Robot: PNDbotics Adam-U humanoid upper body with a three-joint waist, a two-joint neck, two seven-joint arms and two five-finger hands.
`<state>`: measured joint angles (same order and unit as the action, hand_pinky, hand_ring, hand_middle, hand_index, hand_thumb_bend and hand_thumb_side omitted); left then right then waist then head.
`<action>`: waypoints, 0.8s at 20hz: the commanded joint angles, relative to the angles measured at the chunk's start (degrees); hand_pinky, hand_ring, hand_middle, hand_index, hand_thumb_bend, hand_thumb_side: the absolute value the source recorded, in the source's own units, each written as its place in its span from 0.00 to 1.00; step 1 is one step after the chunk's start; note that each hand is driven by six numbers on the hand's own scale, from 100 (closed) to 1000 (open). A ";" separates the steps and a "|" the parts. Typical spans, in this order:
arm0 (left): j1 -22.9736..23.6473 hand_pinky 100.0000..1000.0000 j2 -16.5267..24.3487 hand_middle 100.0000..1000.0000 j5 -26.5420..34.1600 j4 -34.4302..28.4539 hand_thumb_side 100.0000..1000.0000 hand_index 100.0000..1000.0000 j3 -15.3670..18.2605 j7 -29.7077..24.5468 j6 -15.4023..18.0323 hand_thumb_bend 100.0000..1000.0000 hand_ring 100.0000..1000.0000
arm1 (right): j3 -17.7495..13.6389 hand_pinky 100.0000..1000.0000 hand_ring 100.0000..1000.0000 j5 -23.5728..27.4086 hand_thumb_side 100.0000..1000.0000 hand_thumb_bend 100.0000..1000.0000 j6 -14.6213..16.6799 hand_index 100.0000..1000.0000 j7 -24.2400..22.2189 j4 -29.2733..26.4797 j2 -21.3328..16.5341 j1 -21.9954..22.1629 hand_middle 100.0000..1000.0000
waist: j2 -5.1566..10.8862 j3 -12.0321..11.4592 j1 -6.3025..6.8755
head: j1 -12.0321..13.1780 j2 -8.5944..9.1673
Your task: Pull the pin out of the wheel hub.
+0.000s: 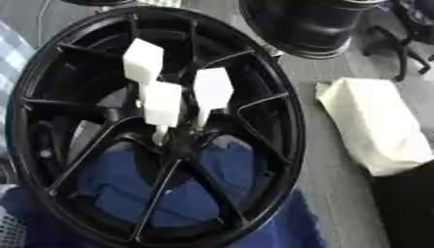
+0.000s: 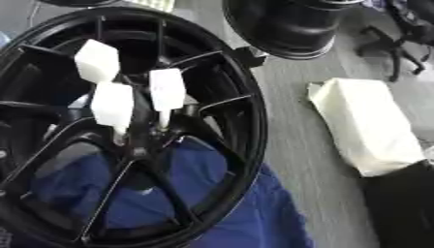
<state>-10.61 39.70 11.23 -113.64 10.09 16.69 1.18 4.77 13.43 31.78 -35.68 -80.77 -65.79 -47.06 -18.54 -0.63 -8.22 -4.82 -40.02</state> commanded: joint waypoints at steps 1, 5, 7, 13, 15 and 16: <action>0.68 0.83 0.60 0.70 -0.48 -0.95 0.69 0.73 1.18 0.80 -0.05 0.08 0.68 | -7.89 0.82 0.65 1.64 0.00 0.17 16.87 0.50 -16.14 0.34 -5.25 12.50 0.31 | 2.08 0.57 0.91 | 1.44 -0.91; 2.30 0.83 -0.55 0.70 -0.70 -0.95 0.69 0.73 1.62 1.35 -0.29 0.08 0.68 | -18.81 0.82 0.66 -1.92 0.00 0.20 17.63 0.54 -14.00 -1.04 -3.75 32.53 0.36 | 2.65 2.34 2.57 | 3.23 -1.87; 2.84 0.83 -0.88 0.70 -0.83 -0.95 0.70 0.73 1.87 1.68 -0.30 0.08 0.68 | -21.35 0.83 0.72 -5.84 0.00 0.29 17.19 0.64 -12.12 -1.24 -1.50 37.57 0.47 | 2.82 3.01 3.07 | 4.00 -2.29; 3.32 0.83 -1.61 0.70 -0.75 -0.95 0.70 0.73 1.98 1.93 -0.39 0.09 0.68 | -22.83 0.98 1.00 -24.43 0.24 0.49 15.07 0.98 -9.35 -1.70 3.39 45.30 1.00 | 3.47 3.71 3.98 | 4.40 -2.87; 3.58 0.83 -1.69 0.70 -0.80 -0.95 0.69 0.73 2.14 2.10 -0.34 0.09 0.68 | -22.99 0.98 1.00 -28.41 0.21 0.54 14.32 0.98 -8.02 -1.93 4.31 46.26 1.00 | 3.62 3.87 4.22 | 4.20 -3.01; 3.64 0.83 -1.71 0.70 -0.82 -0.95 0.69 0.73 2.20 2.18 -0.32 0.09 0.68 | -23.03 0.98 1.00 -29.65 0.19 0.59 14.10 0.97 -7.32 -2.11 4.63 46.55 0.99 | 3.65 3.92 4.29 | 4.15 -3.10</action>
<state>-6.95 37.15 10.71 -113.65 11.26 18.56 0.77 -16.96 -13.75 34.89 -32.57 -81.92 -59.70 -0.37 -16.02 3.20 -4.01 -0.63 -42.81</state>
